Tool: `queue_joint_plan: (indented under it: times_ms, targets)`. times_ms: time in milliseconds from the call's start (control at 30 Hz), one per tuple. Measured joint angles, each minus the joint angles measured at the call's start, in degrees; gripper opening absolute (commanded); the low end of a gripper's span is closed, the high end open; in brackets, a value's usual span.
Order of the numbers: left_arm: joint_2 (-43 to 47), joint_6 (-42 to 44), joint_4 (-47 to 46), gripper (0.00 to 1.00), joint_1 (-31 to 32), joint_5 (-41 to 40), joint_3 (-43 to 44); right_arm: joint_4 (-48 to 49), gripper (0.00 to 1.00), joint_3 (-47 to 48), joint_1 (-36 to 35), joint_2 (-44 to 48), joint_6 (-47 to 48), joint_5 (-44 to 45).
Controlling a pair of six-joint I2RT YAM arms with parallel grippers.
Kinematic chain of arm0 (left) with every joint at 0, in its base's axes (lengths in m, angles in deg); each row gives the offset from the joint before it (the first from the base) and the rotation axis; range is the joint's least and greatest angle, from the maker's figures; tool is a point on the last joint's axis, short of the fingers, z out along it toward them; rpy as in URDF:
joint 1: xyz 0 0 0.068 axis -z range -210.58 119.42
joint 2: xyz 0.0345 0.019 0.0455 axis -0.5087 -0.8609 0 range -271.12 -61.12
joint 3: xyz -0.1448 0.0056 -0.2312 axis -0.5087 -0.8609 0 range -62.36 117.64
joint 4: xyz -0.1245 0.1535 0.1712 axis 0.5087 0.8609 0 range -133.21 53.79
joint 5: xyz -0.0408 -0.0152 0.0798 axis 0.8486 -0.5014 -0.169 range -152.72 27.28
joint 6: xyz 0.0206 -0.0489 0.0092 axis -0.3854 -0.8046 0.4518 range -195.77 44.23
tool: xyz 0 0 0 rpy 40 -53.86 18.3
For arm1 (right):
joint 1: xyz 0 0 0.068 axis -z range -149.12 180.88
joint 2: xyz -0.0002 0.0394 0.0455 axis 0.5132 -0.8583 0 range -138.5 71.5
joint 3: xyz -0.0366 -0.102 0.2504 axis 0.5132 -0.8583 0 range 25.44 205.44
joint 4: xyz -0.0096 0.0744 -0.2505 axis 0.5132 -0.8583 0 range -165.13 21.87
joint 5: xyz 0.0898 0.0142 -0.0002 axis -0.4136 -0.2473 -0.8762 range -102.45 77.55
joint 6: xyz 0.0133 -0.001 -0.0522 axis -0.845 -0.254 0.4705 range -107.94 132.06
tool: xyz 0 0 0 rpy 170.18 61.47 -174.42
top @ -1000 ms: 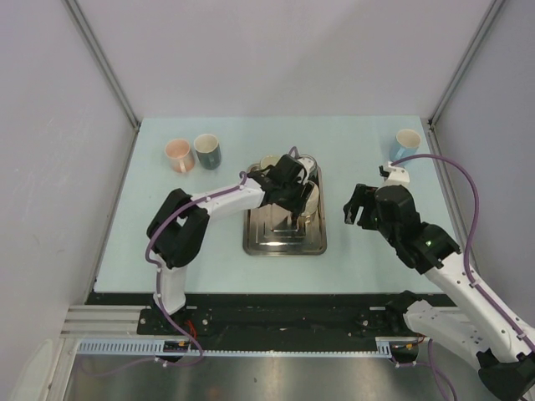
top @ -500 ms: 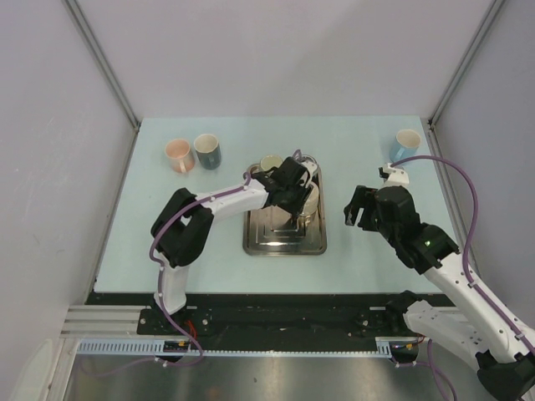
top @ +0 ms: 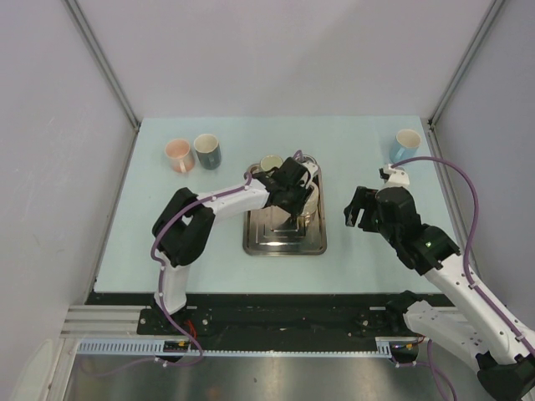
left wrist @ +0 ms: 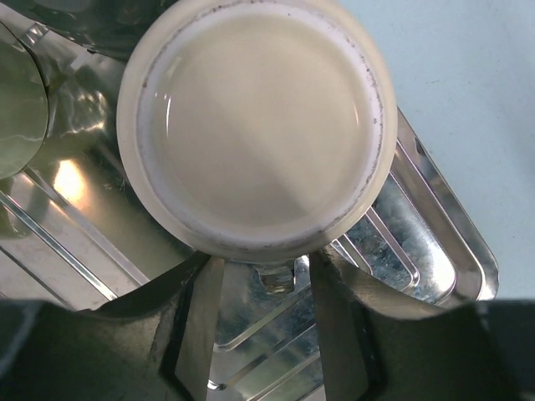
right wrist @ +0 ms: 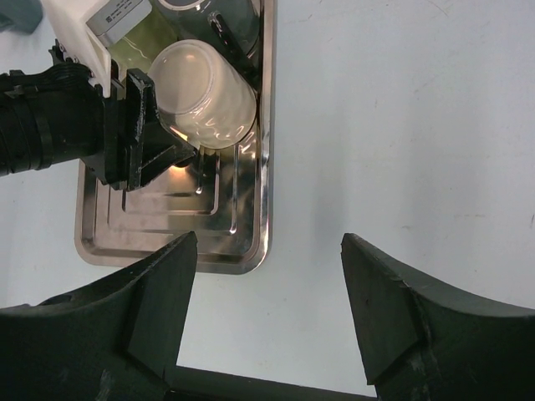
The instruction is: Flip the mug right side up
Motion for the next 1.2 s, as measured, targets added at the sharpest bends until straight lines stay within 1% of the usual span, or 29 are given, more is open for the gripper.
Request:
queue_joint_plan:
  times_ms: [167,467,700,800,900,933,967,1000,1200]
  targets:
    - [0.0,0.0,0.3,0.51,0.0,-0.1,0.8,0.0,0.74,0.0,0.0,0.0,0.0,-0.1]
    - [-0.2,0.0,1.1,0.4,0.0,-1.1,2.3,0.0,0.74,-0.1,0.2,0.0,0.0,-0.1]
    - [-0.9,0.0,1.2,0.38,0.0,-1.0,2.3,0.0,0.74,-0.1,0.4,0.1,0.0,-0.1]
    - [-0.9,0.0,1.2,0.33,0.0,-1.1,2.3,0.0,0.74,-0.1,0.5,0.2,0.0,-0.1]
    - [-0.9,0.0,1.2,0.22,0.0,-1.1,2.3,0.0,0.74,-0.1,0.5,0.3,0.0,-0.1]
    - [-0.9,0.0,1.2,0.15,0.0,-1.1,2.3,0.0,0.74,-0.1,0.5,0.3,0.0,-0.1]
    - [-0.9,0.0,1.2,0.11,0.0,-1.1,2.3,0.0,0.74,-0.1,0.5,0.4,0.0,-0.1]
    - [-0.9,0.1,1.2,0.01,0.0,-1.2,2.3,0.0,0.74,-0.1,0.5,0.5,0.0,-0.1]
    - [-0.9,0.1,1.2,0.0,0.0,-1.3,2.3,0.0,0.74,-0.1,0.6,0.6,0.0,-0.1]
